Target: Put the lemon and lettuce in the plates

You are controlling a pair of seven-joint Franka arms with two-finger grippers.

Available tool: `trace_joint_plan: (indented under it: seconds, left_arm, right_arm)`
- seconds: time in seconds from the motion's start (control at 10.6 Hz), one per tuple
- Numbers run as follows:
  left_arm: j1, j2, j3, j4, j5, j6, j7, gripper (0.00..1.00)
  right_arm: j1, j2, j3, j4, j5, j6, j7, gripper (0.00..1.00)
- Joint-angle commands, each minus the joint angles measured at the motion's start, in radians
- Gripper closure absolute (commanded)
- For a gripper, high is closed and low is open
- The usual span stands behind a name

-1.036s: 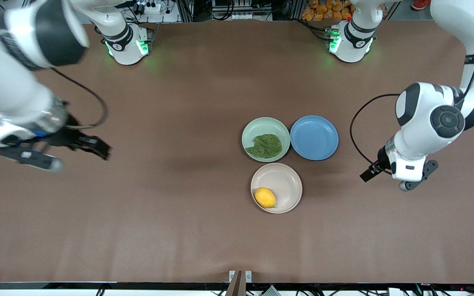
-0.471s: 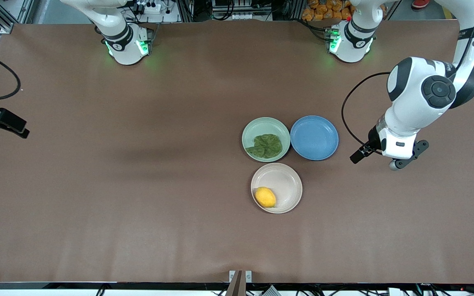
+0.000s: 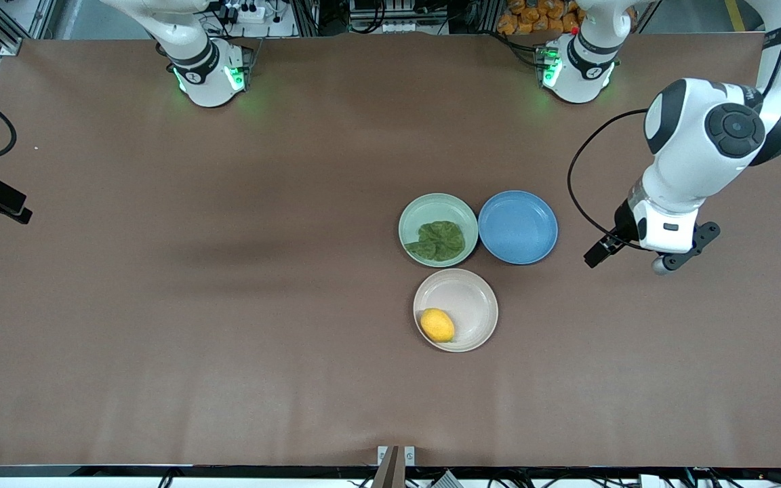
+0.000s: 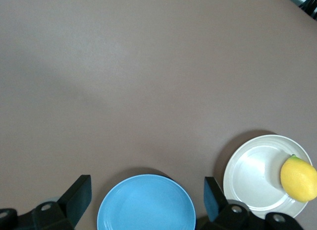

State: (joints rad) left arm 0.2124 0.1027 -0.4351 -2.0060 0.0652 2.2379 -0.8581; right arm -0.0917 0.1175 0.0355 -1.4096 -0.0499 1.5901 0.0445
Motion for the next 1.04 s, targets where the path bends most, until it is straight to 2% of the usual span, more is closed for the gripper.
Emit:
trace_joint_plan:
  seconds: [0.0,0.19,0.38,0.47,0.57,0.66,0.75,0.94]
  left_arm:
    - [0.018,-0.066,0.018,-0.026,-0.022,-0.029,0.109,0.00]
    - [0.019,-0.104,0.039,-0.030,-0.024,-0.131,0.238,0.00]
    - [-0.011,-0.159,0.090,-0.046,-0.028,-0.170,0.301,0.00]
    - [-0.089,-0.173,0.160,-0.043,-0.030,-0.182,0.315,0.00]
    - [-0.196,-0.187,0.270,-0.031,-0.030,-0.187,0.352,0.00]
    - [-0.250,-0.193,0.335,-0.002,-0.030,-0.199,0.429,0.00]
    - [-0.258,-0.193,0.343,0.047,-0.033,-0.246,0.509,0.00]
    - [-0.255,-0.181,0.346,0.182,-0.128,-0.354,0.579,0.00]
  right_arm:
    - [-0.016,-0.061,0.007,-0.046,0.025,-0.007,-0.026,0.00]
    - [-0.037,-0.102,0.006,-0.081,0.089,-0.007,-0.040,0.00]
    - [-0.028,-0.110,0.006,-0.095,0.090,-0.013,-0.048,0.00]
    - [-0.019,-0.104,0.006,-0.092,0.091,-0.024,-0.038,0.00]
    - [-0.014,-0.101,0.006,-0.095,0.091,-0.019,-0.035,0.00]
    - [-0.014,-0.101,0.006,-0.095,0.091,-0.018,-0.035,0.00]
    - [-0.008,-0.101,0.006,-0.095,0.091,-0.016,-0.035,0.00]
    - [-0.008,-0.107,0.006,-0.095,0.091,-0.015,-0.035,0.00]
